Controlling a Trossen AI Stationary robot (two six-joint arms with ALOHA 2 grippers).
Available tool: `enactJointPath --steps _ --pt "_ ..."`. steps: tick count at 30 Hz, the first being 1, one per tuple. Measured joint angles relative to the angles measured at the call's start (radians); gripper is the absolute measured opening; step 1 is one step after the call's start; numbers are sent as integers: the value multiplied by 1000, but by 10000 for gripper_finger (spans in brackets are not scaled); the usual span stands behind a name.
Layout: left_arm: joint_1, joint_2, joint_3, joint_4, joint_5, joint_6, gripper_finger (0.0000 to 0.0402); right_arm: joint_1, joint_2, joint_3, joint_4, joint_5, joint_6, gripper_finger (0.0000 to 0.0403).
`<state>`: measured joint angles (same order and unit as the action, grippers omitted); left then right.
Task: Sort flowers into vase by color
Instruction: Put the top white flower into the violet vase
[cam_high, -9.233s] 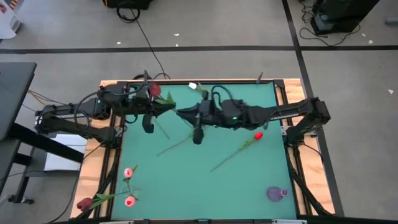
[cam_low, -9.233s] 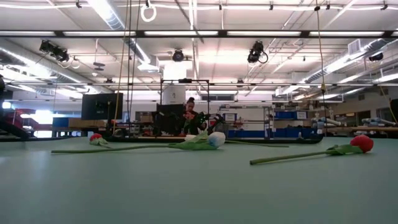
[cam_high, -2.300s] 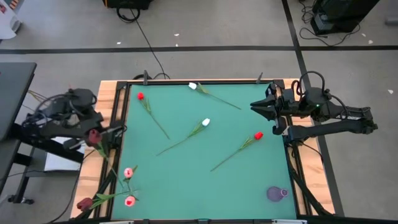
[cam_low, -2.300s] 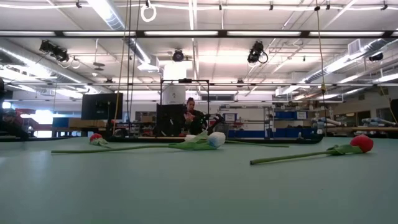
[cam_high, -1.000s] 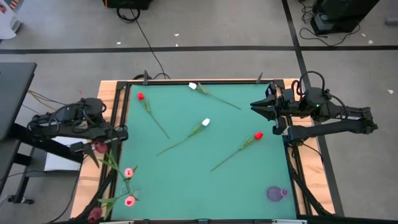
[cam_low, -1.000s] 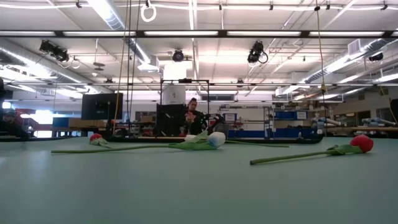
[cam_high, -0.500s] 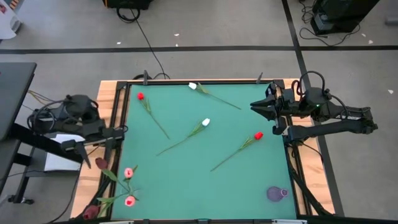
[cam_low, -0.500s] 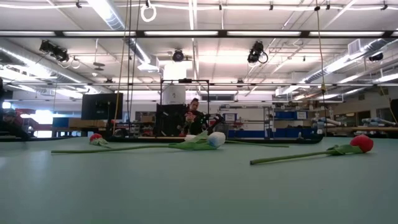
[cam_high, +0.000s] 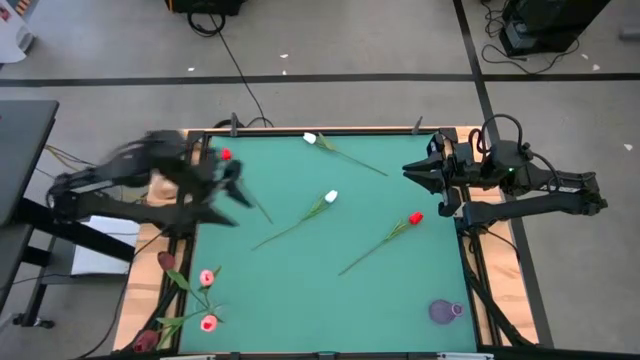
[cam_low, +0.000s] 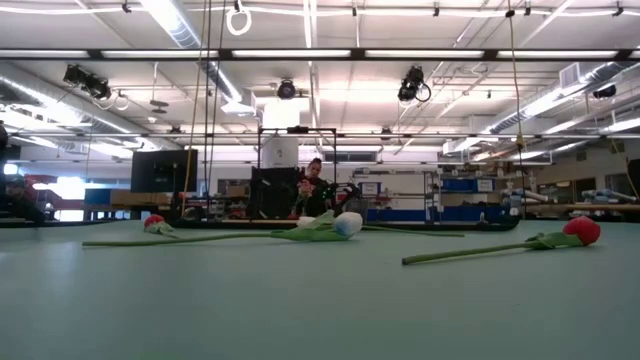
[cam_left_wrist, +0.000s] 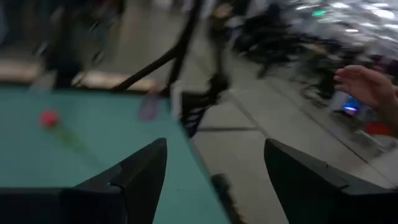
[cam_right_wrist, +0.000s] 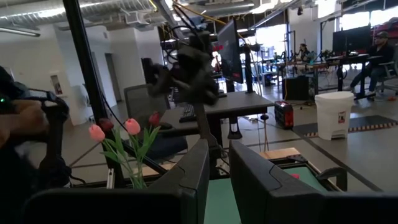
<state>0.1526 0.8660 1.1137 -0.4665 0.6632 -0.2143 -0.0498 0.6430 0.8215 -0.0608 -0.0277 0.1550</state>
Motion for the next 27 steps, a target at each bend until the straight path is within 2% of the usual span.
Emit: enactJointPath --steps 7,13,16,21,24,27 --pt "141 206 0 41 -21 -19 274 0 0 0 0 0 0 73" --pt "252 248 -1 18 -180 -139 274 0 0 0 6 8 0 73" --pt "302 224 0 13 -196 -188 274 0 4 0 57 84 1 73" --pt "370 165 0 -33 -225 -217 274 -1 27 0 300 233 68 73" --pt "401 149 0 -70 -235 -216 274 -20 53 2 458 310 -12 73" --pt "423 147 0 -90 -246 -179 274 -43 93 3 460 482 3 73"
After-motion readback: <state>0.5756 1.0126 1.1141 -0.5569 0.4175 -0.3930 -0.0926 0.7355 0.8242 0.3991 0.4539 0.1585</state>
